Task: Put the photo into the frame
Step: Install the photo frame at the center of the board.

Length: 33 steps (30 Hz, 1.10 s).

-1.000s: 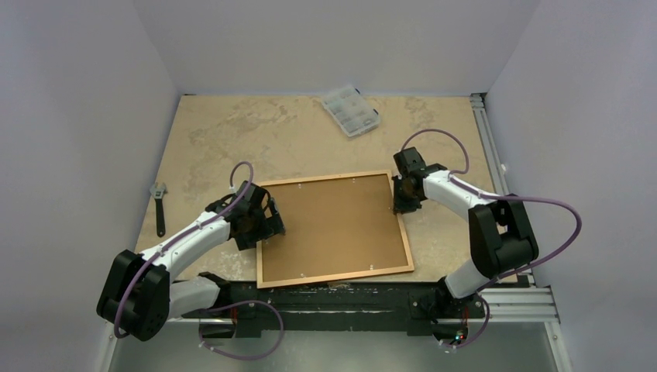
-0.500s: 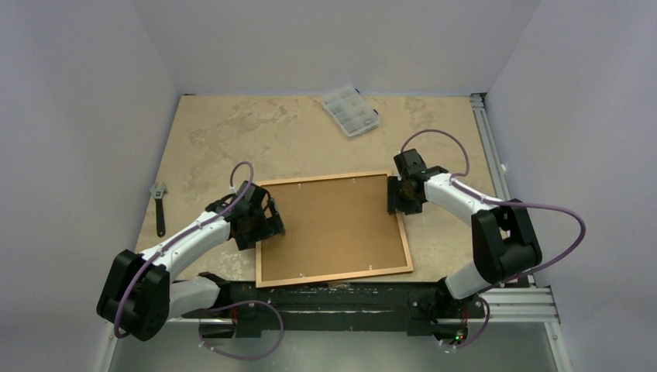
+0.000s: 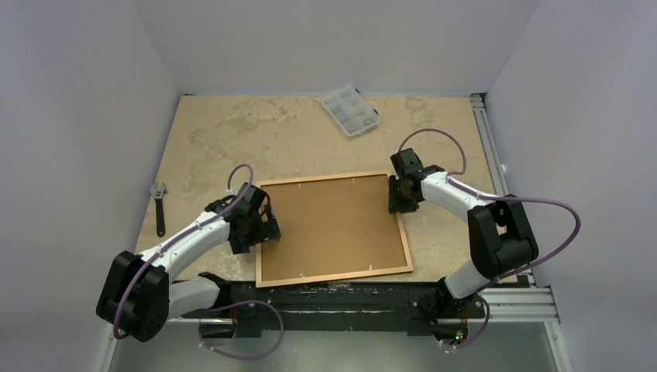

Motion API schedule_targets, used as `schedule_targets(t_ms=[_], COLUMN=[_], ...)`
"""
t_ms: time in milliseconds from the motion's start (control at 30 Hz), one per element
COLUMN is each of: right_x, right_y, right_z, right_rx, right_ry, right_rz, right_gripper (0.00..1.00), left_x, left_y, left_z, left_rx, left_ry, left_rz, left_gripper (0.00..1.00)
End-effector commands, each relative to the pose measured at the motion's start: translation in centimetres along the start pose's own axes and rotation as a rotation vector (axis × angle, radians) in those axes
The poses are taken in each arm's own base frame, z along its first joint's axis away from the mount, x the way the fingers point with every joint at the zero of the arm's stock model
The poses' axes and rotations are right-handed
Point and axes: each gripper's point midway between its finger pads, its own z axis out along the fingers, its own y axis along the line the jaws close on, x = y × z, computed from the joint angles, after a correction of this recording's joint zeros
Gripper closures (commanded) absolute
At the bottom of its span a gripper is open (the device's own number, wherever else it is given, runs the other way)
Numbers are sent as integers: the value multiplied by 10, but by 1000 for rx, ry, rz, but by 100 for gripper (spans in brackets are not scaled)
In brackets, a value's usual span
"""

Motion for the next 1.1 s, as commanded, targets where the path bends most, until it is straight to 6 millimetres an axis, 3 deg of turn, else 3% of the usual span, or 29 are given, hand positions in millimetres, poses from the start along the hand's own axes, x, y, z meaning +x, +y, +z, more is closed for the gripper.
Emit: schedule_targets(t_ms=[0,200,367,433,567,667,833,1067], right_x=[-9,-19,-21,-21,-20,-17,-7,11], right_y=[-13,-15,-3,4,18,26,35,40], right_z=[10,13,10,5,-10,-18,-21,-17], right_rx=[90,120,57,9,-92,-155,-257,-326], right_ry=[-32,-51,-52,-60,-72,-70,-39,14], right_rz=[18,38,39,40,48,59,80,90], right_gripper=[73,98,100,95,42,21,12,10], left_x=[-9,-10,-11,-11,-13,-15,-21,-26], left_y=[-1,-1,-4,-3,-1,2,4,-12], left_z=[-10,-13,-17,-18,-22,-24,-21,-6], left_rx=[-3,6,29,30,26,16,-10,19], left_ry=[-37,-46,-52,-58,-79,-92,-110,-90], left_rz=[21,28,32,31,26,25,47,61], left_gripper=[6,6,6,6,5,5,5,10])
